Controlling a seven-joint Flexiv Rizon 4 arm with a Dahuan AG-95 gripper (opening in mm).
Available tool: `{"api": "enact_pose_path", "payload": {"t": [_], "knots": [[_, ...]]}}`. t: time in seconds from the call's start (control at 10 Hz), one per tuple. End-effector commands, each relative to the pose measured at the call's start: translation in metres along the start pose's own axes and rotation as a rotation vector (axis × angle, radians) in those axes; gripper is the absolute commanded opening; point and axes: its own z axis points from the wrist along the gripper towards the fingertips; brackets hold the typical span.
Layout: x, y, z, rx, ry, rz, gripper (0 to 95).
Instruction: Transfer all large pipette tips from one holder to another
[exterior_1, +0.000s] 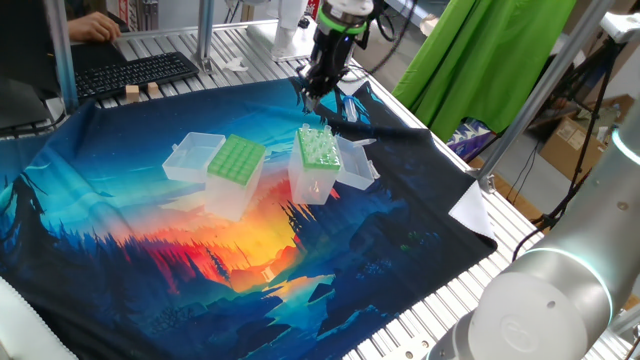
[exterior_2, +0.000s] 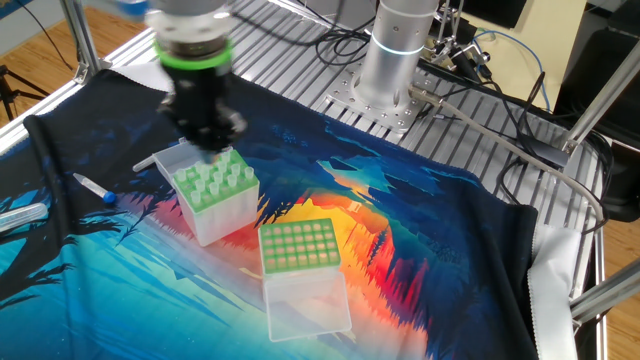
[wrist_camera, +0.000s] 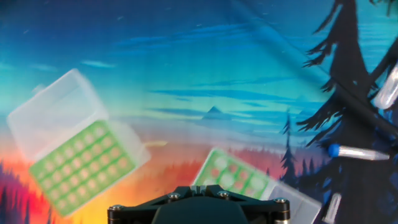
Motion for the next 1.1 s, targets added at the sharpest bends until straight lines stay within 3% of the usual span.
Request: {"api": "enact_pose_path", "payload": {"t": [0.1, 0.2, 0.5, 1.1], "knots": [[0.003, 0.017, -0.002, 0.002, 0.008, 0.004, 0.0], [0.006, 0.023, -0.002, 0.017, 0.011, 0.0, 0.0], [0.009, 0.035, -0.006, 0.014, 0.024, -0.029, 0.0], [0.011, 0.042, -0.008, 0.018, 0.026, -0.012, 0.0]]}}
